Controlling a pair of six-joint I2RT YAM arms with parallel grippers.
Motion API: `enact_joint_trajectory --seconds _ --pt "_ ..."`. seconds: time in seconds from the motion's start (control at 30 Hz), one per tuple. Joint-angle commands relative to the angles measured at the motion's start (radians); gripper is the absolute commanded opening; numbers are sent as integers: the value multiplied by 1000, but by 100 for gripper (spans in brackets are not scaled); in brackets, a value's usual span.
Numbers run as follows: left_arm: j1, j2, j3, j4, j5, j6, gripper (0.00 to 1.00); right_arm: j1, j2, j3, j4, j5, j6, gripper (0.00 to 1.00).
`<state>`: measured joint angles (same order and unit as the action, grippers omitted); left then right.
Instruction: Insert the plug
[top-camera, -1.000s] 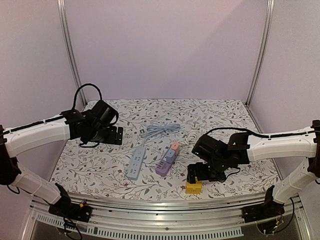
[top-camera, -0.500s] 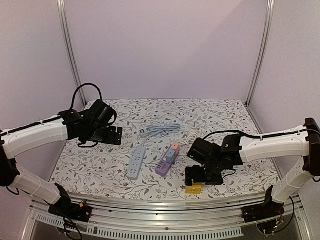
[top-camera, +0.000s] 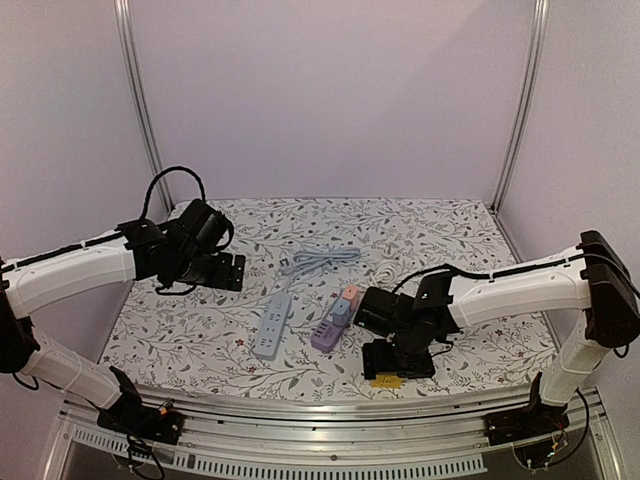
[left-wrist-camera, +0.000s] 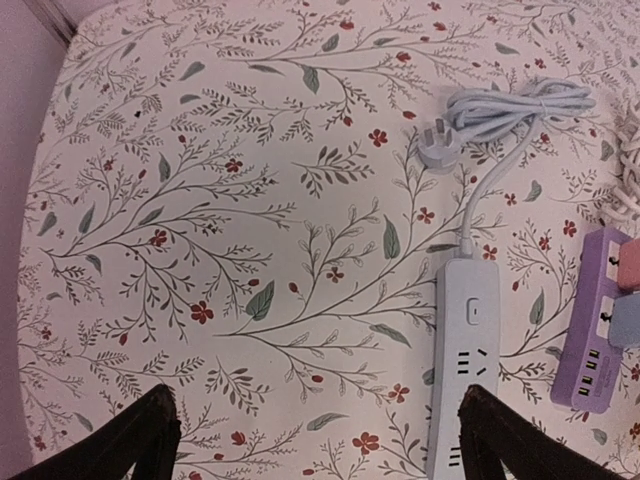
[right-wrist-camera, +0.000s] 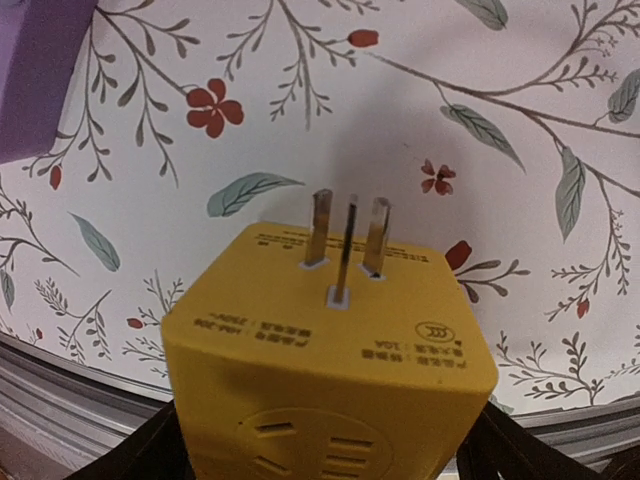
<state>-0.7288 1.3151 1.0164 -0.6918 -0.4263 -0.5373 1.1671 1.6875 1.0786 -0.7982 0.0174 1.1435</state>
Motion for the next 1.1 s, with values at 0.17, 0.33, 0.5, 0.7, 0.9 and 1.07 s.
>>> enact_joint_trajectory --seconds 0.17,0.33,0.5,0.7,0.9,1.07 --pt "11 -3 -1 23 11 27 98 16 4 35 -82 48 73 77" --pt "11 -4 -5 30 11 26 98 17 3 45 -75 66 49 59" --pt "11 -8 -11 32 13 27 97 17 -23 45 -92 106 46 53" --pt "11 -95 -68 143 119 92 99 15 -96 23 -32 136 -16 49" --pt "23 -159 -77 200 193 159 99 15 -201 -2 119 122 -237 48" --pt "74 -149 -36 182 310 108 99 3 -301 -11 203 110 -400 47"
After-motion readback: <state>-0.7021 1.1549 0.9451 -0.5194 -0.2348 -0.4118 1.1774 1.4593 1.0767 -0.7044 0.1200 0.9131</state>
